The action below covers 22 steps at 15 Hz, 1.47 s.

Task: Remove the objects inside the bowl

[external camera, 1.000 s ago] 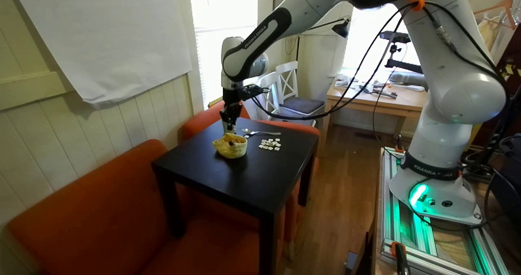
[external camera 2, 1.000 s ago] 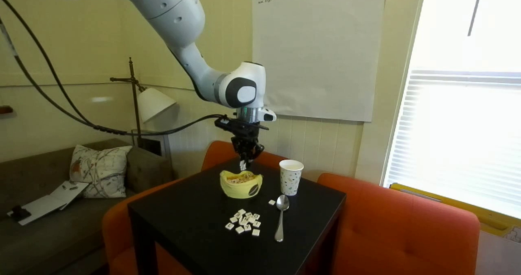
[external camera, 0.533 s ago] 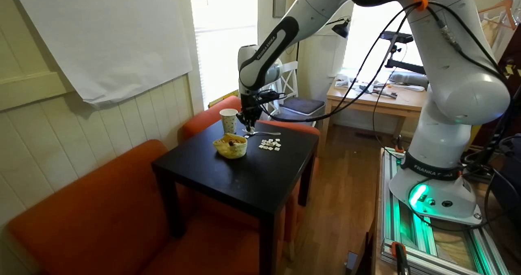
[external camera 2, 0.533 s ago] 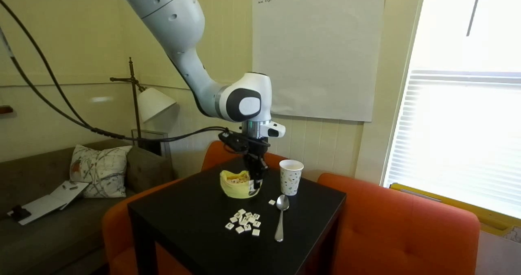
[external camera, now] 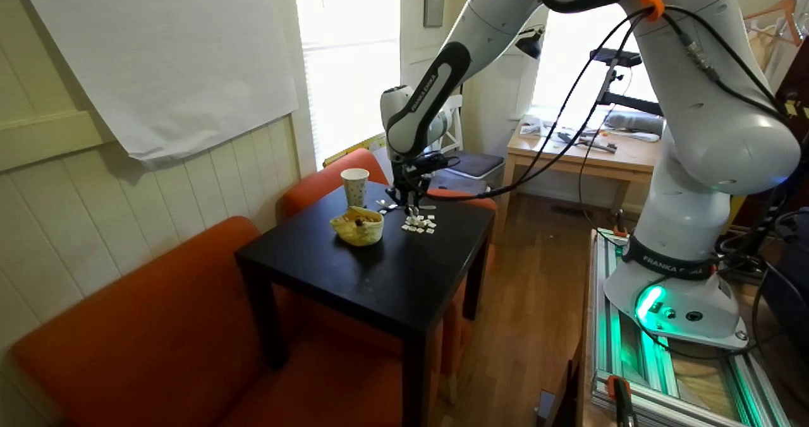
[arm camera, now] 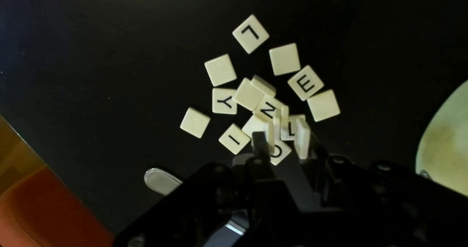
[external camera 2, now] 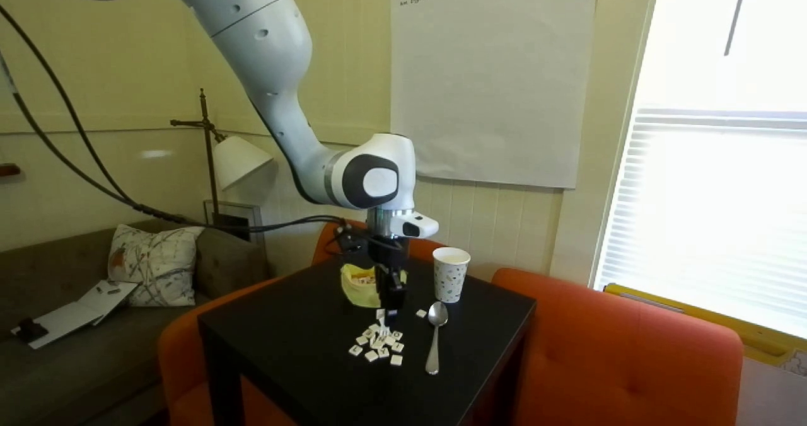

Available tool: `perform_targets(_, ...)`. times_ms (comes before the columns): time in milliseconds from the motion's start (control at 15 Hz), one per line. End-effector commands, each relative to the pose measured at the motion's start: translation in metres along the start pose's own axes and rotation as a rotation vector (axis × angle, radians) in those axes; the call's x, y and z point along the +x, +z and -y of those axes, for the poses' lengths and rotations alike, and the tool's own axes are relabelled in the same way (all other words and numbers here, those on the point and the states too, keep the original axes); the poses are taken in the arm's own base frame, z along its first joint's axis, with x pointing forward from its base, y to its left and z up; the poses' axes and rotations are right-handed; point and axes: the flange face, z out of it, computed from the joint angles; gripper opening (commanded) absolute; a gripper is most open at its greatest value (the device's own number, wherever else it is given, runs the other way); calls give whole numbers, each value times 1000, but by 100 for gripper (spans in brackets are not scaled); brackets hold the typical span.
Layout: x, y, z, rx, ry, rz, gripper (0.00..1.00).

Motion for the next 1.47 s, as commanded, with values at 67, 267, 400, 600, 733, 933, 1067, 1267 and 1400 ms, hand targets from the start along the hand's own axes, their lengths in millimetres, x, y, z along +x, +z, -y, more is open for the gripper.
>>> perform_targets(67,-9,-2,2,-29,14,9,69)
perform_targets(267,-12,-10,5,-37,-4,-4,89)
perform_targets(400,-13,-12,7,-36,-8,-8,100)
perform_targets(600,-14,-15,7,-33,-23,-9,100)
perform_targets(733,-12,-14,6,-62,-6,-25,100)
perform_targets(933,-12,-13,5,-71,-13,-24,100)
perform_targets(1067,-15,-22,8,56,-59,-5,100)
perform_targets(1267,-15,-20,8,52,-53,10,100)
perform_targets(1400,-12,-14,2,-28,-7,-4,100)
